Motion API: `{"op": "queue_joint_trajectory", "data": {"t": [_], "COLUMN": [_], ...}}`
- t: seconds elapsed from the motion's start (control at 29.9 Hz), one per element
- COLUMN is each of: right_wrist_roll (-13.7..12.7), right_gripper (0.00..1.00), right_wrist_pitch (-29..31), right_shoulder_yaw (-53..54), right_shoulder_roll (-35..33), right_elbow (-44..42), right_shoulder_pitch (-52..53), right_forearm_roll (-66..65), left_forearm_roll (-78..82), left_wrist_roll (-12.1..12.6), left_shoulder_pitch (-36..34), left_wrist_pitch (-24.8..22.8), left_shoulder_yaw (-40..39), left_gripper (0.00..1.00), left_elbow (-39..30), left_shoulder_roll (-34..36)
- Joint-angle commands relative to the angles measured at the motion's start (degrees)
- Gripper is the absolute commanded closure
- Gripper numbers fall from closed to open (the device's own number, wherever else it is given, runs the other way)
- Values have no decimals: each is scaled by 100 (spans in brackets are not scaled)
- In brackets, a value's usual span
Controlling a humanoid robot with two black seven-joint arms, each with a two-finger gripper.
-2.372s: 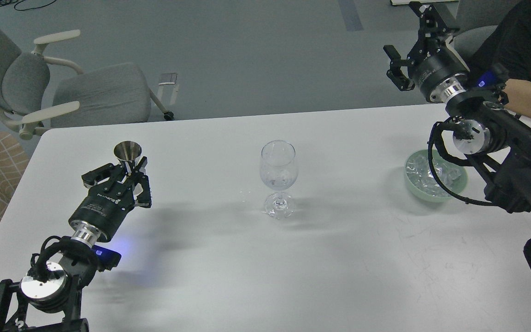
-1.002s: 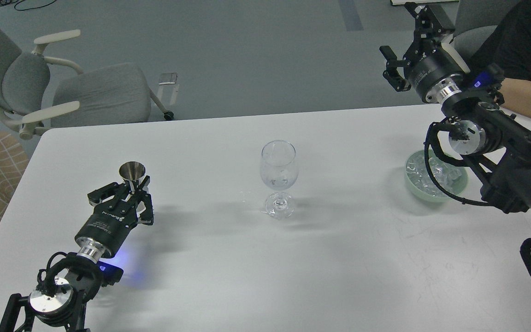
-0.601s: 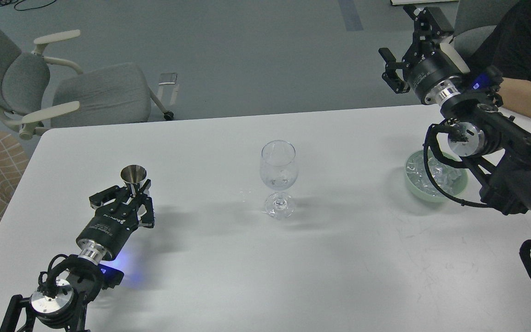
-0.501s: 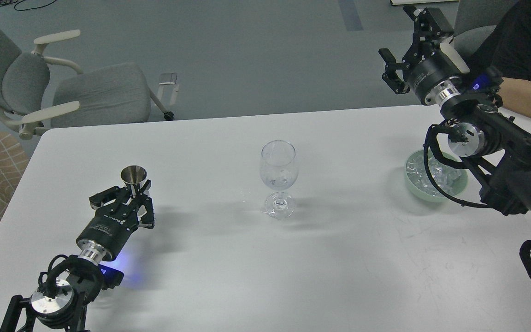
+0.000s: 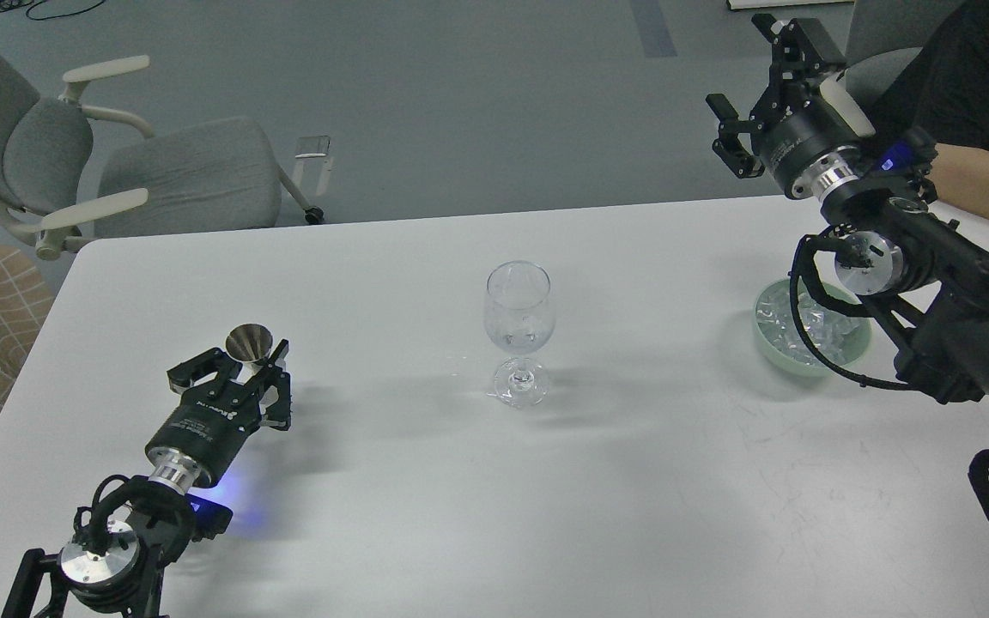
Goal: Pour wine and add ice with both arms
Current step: 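Set the jigger on the table and open the left gripper, then withdraw the left gripper and move the right gripper toward the ice bowl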
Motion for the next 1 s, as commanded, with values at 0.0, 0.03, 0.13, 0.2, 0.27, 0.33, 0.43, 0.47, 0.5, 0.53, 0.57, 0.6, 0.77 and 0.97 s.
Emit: {"op": "queue_joint_trajectory", "data": {"t": [0.0, 0.03, 0.13, 0.2, 0.27, 0.33, 0.43, 0.47, 0.5, 0.53, 0.57, 0.6, 0.77, 0.97], "right_wrist_roll": [0, 0, 0, 0, 0, 0, 0, 0, 0, 0, 0, 0, 0, 0], "right_gripper": [0, 0, 0, 0, 0, 0, 0, 0, 0, 0, 0, 0, 0, 0], "right_wrist_pitch": [0, 0, 0, 0, 0, 0, 0, 0, 0, 0, 0, 0, 0, 0], "right_shoulder_yaw": [0, 0, 0, 0, 0, 0, 0, 0, 0, 0, 0, 0, 0, 0], "right_shoulder_roll": [-1, -1, -1, -1, -1, -1, -19, -19, -19, -19, -19, -19, -19, -19], "right_elbow": [0, 0, 0, 0, 0, 0, -9, -9, -9, -9, -9, -9, -9, -9], "right_shoulder_pitch": [-2, -2, -2, -2, -2, 7, 7, 7, 7, 7, 7, -2, -2, -2], "right_forearm_roll": [0, 0, 0, 0, 0, 0, 0, 0, 0, 0, 0, 0, 0, 0], "left_forearm_roll": [2, 2, 11, 11, 11, 11, 11, 11, 11, 11, 11, 11, 20, 20], "left_wrist_roll": [-1, 7, 16, 34, 34, 34, 34, 25, 25, 25, 25, 25, 43, 74], "left_shoulder_pitch": [-11, -11, -11, -2, -2, -2, -2, -2, -2, 7, 7, 7, 16, 156], "left_wrist_pitch": [2, 2, 2, 2, 10, 2, 10, 10, 10, 10, 10, 10, 2, -77], "left_shoulder_yaw": [1, 1, 10, 10, 10, 10, 10, 10, 10, 10, 18, 18, 18, 18], "left_gripper": [69, 69, 67, 63, 58, 53, 49, 46, 42, 41, 39, 38, 23, 2], "left_elbow": [0, 0, 0, 0, 0, 0, 0, 0, 0, 0, 0, 0, 0, 0], "left_shoulder_roll": [2, 2, 20, 20, 20, 20, 29, 64, 73, 81, 82, 90, 108, 195]}}
